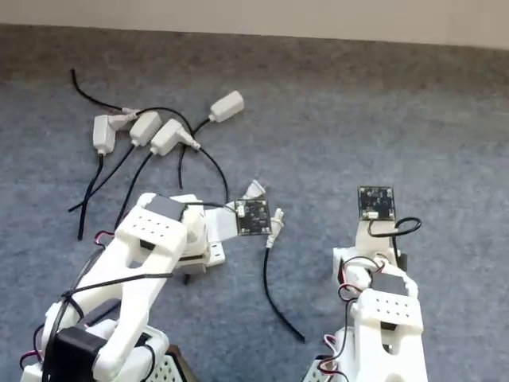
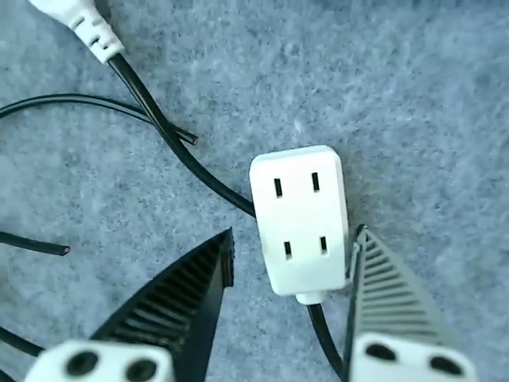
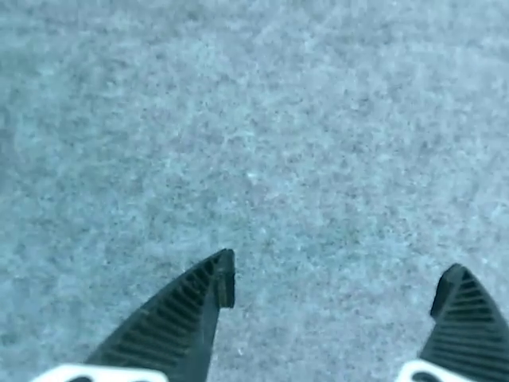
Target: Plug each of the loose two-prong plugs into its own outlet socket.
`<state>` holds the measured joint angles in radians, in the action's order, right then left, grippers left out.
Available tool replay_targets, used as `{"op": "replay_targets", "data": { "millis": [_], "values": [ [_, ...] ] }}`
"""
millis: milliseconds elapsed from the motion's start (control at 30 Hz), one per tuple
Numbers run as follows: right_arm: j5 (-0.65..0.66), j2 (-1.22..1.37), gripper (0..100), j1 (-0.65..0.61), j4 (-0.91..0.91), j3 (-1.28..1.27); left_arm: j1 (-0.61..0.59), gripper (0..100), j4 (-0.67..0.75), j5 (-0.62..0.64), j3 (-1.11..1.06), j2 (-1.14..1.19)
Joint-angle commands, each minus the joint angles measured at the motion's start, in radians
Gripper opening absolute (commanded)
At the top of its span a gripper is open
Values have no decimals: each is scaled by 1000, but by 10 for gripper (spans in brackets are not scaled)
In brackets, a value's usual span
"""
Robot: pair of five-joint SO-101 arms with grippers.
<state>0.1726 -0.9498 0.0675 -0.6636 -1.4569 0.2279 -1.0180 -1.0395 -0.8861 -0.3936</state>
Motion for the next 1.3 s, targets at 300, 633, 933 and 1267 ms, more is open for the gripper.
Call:
{"op": "replay_targets", "data": {
  "millis": [300,633,933,1267],
  "values": [
    [12,-10,379,-12,16,5,214,107,6,0,-102,-2],
    [12,-10,379,-12,16,5,331,82,-51,104,-94,-13],
    [37,-10,379,-15,18,5,200,271,-157,106,22,-13],
    [44,-10,379,-47,16,4,171,281,-445,138,420,-13]
  ]
}}
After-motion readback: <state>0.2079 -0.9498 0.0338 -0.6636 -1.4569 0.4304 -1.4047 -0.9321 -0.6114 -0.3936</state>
